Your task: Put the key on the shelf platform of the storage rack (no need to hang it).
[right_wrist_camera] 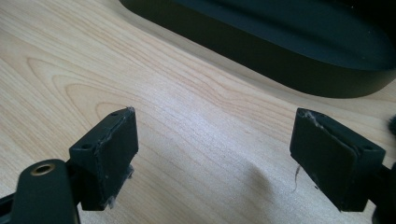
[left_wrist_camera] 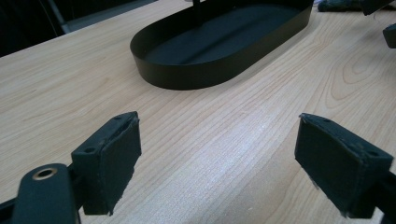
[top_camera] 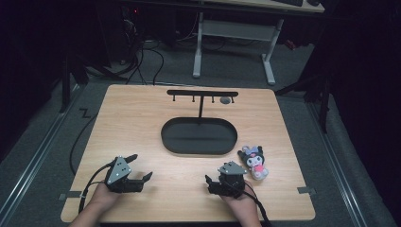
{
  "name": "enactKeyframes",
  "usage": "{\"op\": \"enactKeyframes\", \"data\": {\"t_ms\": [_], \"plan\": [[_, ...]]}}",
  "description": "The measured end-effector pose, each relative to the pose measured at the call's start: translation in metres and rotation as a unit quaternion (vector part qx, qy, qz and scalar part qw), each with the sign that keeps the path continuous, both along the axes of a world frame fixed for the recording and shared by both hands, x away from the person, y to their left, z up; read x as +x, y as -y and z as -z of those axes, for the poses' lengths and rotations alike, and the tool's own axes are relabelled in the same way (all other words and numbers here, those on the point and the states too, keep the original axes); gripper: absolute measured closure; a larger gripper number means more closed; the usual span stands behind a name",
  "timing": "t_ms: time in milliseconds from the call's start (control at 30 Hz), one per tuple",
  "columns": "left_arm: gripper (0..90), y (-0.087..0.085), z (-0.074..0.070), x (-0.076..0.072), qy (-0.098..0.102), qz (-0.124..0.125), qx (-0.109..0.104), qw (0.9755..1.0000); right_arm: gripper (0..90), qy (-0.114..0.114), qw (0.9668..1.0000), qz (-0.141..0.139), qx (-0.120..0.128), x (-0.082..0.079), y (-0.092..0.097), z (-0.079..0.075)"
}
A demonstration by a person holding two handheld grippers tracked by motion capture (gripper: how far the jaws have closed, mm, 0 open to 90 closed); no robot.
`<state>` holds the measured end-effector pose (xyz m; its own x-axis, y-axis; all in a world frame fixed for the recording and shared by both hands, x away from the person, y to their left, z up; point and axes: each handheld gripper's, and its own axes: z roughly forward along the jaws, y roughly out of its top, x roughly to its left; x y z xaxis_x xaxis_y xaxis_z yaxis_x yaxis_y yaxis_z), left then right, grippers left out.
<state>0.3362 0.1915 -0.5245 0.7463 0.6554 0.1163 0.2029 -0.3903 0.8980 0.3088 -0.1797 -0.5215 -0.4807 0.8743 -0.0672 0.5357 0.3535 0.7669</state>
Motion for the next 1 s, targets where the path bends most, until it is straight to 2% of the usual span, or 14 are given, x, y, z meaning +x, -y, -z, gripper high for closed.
{"op": "enactKeyframes", "data": {"t_ms": [1000], "plan": [[15.4,-0.0001,0.0,0.0002,0.0,0.0,-0.002,1.0,15.3,-0.006,1.0,0.004,0.0,0.0013,0.0025,0.0014]]}}
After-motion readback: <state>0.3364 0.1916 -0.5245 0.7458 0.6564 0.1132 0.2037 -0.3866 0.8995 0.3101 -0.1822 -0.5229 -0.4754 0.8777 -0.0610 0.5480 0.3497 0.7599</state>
